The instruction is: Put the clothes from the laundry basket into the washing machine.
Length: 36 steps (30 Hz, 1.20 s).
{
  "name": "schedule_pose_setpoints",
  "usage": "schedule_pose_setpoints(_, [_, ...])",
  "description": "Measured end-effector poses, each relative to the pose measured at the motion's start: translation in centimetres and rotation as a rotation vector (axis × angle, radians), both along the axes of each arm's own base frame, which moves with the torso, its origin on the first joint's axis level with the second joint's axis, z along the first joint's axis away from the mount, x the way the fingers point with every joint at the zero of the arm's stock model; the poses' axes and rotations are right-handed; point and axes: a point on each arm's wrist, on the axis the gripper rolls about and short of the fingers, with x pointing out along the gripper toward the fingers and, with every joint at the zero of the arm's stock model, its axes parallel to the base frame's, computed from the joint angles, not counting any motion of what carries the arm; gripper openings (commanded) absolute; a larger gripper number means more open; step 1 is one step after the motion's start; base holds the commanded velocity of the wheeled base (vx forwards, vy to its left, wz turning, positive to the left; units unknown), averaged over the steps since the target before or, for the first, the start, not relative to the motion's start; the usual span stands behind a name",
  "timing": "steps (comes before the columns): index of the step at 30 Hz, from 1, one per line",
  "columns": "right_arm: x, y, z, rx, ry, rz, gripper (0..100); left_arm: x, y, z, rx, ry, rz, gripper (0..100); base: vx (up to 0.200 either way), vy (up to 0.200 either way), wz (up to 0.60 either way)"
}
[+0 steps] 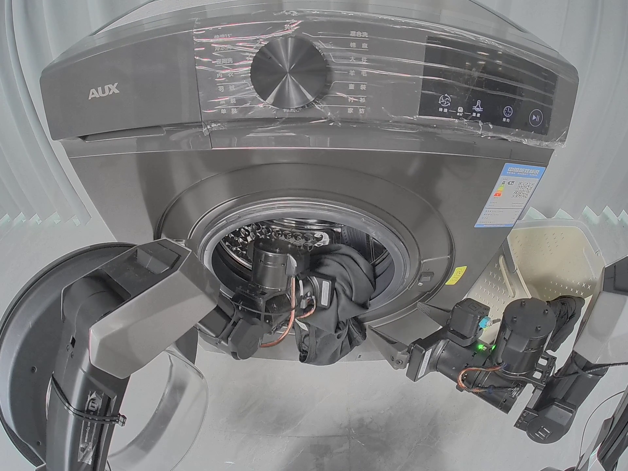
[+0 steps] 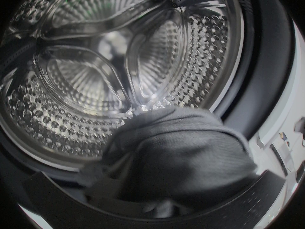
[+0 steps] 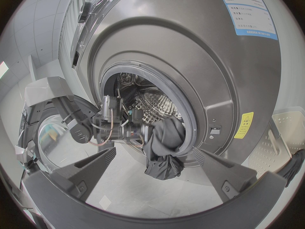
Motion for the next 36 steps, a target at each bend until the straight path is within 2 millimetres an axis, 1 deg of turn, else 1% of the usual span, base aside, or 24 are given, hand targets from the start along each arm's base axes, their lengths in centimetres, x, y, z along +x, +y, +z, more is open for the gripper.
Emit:
schedule_pose_setpoints(5, [0.0, 0.0, 0.0, 0.000, 0.000, 0.002, 100, 3.1, 0.2, 2.2, -0.063, -0.116, 0.104, 0, 0.000, 0.000, 0.00])
schedule_pose_setpoints(10, [-0.1, 0.1, 0.0, 0.000, 0.000, 0.007, 100, 5.9, 1.5, 4.2, -0.123, -0.209, 0.231, 0, 0.000, 0.000, 0.00])
schedule_pose_setpoints(13, [-0.2, 0.2, 0.0, -0.001, 0.002, 0.009, 100, 6.9, 2.3, 4.5, -0.143, -0.235, 0.278, 0, 0.000, 0.000, 0.00])
schedule_pose_setpoints(16, [-0.2, 0.2, -0.1, -0.001, 0.003, 0.011, 100, 7.2, 2.6, 4.3, -0.146, -0.236, 0.285, 0, 0.000, 0.000, 0.00])
schedule_pose_setpoints(17, [-0.2, 0.2, -0.1, -0.002, 0.003, 0.011, 100, 7.2, 2.6, 4.2, -0.145, -0.234, 0.285, 100, 0.000, 0.000, 0.00])
schedule_pose_setpoints(22, [-0.2, 0.2, -0.1, -0.003, 0.004, 0.012, 100, 6.7, 2.3, 3.2, -0.128, -0.201, 0.278, 100, 0.000, 0.000, 0.00])
schedule_pose_setpoints(24, [-0.2, 0.3, -0.1, -0.003, 0.004, 0.012, 100, 6.3, 2.0, 2.9, -0.121, -0.185, 0.267, 100, 0.000, 0.000, 0.00])
schedule_pose_setpoints(28, [-0.2, 0.2, -0.1, -0.003, 0.005, 0.012, 100, 5.1, 2.0, 2.0, -0.091, -0.131, 0.244, 100, 0.000, 0.000, 0.00])
schedule_pose_setpoints(31, [-0.2, 0.2, -0.1, -0.003, 0.005, 0.012, 100, 3.5, 1.6, 1.2, -0.058, -0.071, 0.197, 100, 0.000, 0.000, 0.00])
schedule_pose_setpoints(36, [-0.2, 0.2, -0.1, -0.003, 0.005, 0.012, 100, 0.9, 1.5, 0.6, -0.009, 0.009, 0.111, 100, 0.000, 0.000, 0.00])
